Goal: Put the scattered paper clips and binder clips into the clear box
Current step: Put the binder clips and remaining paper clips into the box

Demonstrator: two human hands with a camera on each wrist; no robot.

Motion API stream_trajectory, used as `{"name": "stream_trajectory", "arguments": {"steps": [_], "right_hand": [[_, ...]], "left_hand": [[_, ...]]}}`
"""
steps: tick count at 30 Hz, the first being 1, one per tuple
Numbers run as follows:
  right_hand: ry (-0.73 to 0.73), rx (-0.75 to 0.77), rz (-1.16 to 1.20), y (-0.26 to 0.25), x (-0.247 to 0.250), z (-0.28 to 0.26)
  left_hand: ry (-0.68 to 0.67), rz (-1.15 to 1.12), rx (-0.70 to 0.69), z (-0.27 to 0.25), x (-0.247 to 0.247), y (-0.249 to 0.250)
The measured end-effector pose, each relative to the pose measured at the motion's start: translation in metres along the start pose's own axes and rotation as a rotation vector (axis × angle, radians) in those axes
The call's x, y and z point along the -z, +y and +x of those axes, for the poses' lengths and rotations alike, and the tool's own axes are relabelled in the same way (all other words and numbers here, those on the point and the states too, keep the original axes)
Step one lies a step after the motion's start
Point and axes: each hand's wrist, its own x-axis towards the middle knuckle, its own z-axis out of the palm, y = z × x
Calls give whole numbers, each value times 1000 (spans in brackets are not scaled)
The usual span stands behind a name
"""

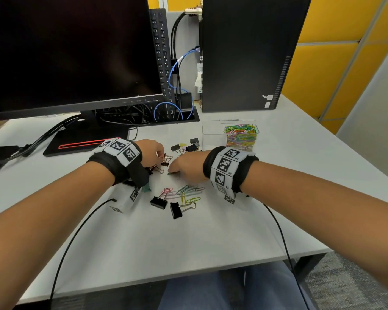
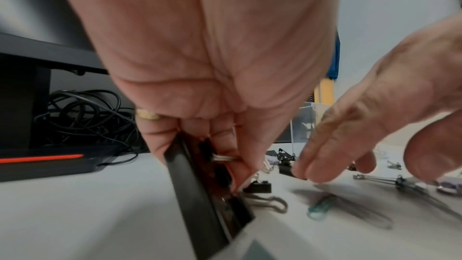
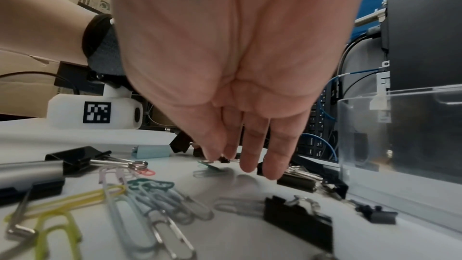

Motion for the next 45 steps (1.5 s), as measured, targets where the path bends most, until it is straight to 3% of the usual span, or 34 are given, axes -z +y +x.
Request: {"name": "stream_trajectory", "arguments": {"steps": [6,11,14,18,33,39,45], "right_hand": [[-1,49,36,-2,-1,-9],[15,42,151,-1,-6,-24],[-5,8,167,0,-9,-26],[33,-35,143,4,-10,-24],[94,-176,213,25,-10,-41],[200,-289,335,49,2,-66],[429,-458,365,86,18,-97]], "left_hand": [[-14,0,-47,-1,-2,-4],[76,-15,-135,-10,-3,7],[-22,-19,-214,-24,-4,17],[-175,54,-191,-33,-14,29],[-155,87,-337,-22,-21,55],[26,23,-358,-12,2,52],[225,-49,-388,0,34,71]]}}
